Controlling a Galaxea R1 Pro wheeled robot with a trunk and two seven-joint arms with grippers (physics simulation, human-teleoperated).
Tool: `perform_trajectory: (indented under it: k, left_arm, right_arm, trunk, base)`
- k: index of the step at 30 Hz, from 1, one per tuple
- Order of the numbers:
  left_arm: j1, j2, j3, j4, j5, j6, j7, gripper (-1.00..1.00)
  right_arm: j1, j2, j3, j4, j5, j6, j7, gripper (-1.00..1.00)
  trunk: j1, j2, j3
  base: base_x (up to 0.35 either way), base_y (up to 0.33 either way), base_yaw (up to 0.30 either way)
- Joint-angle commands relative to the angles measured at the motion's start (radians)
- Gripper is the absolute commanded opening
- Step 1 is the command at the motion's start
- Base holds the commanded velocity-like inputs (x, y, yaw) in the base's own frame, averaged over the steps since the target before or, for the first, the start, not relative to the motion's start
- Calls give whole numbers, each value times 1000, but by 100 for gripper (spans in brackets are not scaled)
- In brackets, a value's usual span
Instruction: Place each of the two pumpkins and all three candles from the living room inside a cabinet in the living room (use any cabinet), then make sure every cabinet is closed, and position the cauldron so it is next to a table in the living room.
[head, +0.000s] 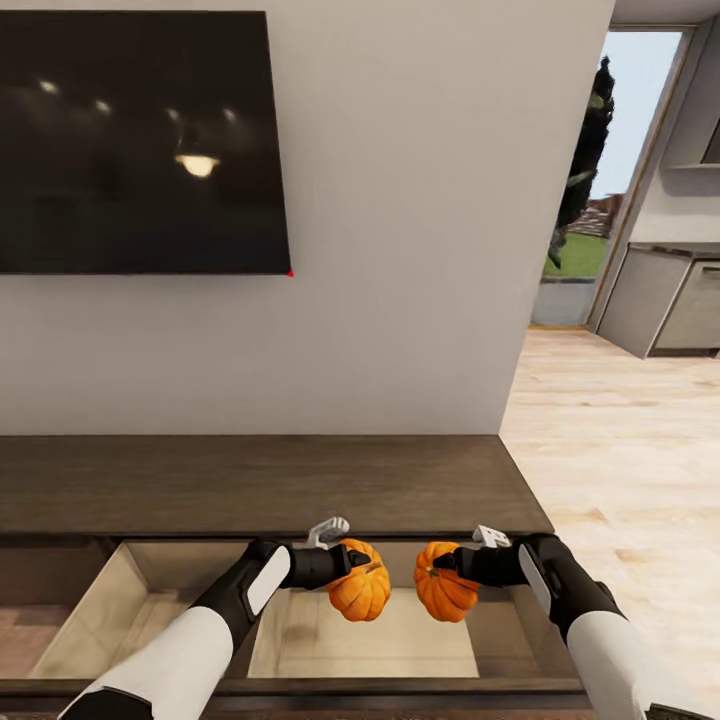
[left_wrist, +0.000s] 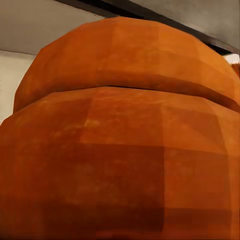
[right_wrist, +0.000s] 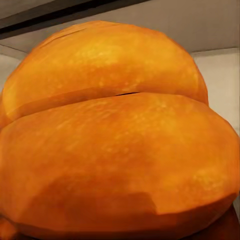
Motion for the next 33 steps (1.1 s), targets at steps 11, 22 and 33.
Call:
perform_trajectory:
  k: [11,22,33]
  left_arm:
    - [-5,0,-5,6,-1,99,-2,-100]
    - [-5,4,-4,12,-6,23,0,-100]
    - [-5,0,-6,91,-6,-40,5,-100]
  right_arm:
    - [-2,1,-4,0,6,5,4,-100]
    - [-2,1,-3,1,6,-5,4,-100]
    - [-3,2,-5,99,5,-159,6,-100]
  trunk:
    - [0,0,-19]
    - [0,0,-37]
    - [0,0,-55]
  base:
    - [0,0,0]
    - [0,0,0]
    - [0,0,0]
